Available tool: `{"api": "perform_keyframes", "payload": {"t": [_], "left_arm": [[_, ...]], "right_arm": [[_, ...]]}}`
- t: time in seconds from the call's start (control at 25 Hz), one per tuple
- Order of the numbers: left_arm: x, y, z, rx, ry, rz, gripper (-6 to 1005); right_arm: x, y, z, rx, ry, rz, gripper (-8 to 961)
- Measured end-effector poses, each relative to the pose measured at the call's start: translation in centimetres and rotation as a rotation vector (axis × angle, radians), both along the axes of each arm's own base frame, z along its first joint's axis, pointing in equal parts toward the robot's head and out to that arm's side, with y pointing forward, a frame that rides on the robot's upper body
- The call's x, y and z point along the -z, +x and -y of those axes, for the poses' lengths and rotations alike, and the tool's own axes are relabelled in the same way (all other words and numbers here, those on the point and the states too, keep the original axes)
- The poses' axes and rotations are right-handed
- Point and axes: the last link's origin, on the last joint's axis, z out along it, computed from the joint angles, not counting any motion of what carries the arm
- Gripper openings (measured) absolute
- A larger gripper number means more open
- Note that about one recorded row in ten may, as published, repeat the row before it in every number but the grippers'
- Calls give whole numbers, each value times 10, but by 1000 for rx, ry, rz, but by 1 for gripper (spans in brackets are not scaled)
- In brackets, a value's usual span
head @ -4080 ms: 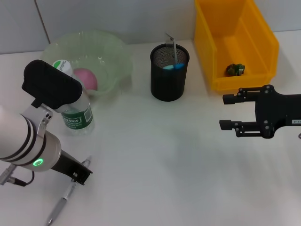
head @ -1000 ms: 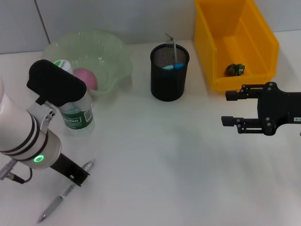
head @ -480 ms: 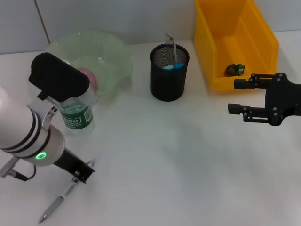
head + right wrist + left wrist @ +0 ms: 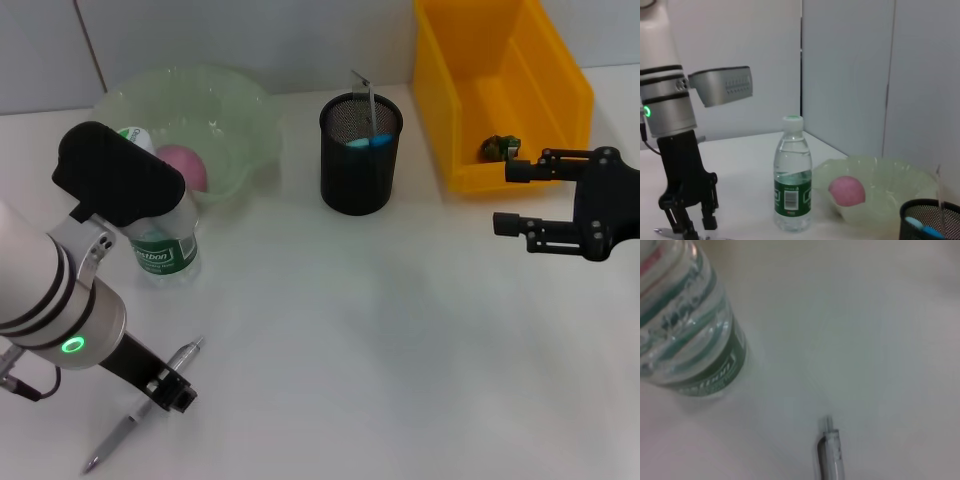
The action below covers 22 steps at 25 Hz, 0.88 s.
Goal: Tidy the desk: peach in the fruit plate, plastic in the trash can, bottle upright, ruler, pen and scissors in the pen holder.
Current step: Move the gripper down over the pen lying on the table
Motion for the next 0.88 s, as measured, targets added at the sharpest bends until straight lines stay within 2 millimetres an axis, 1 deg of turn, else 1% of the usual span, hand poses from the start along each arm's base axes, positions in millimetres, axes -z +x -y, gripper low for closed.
{"api": "perform_keyframes", "payload": {"t": [0.16, 0.6, 0.88], "left_arm": [[0, -4, 0, -6, 0, -15, 483], [2, -11, -9, -15, 10, -52, 529], [5, -13, -10, -24, 6, -52, 529]], "right_arm": [[0, -1, 1, -2, -11, 0, 667], [4, -1, 1, -3, -24, 11, 668], [5, 0, 1, -3, -23, 12, 669]]}}
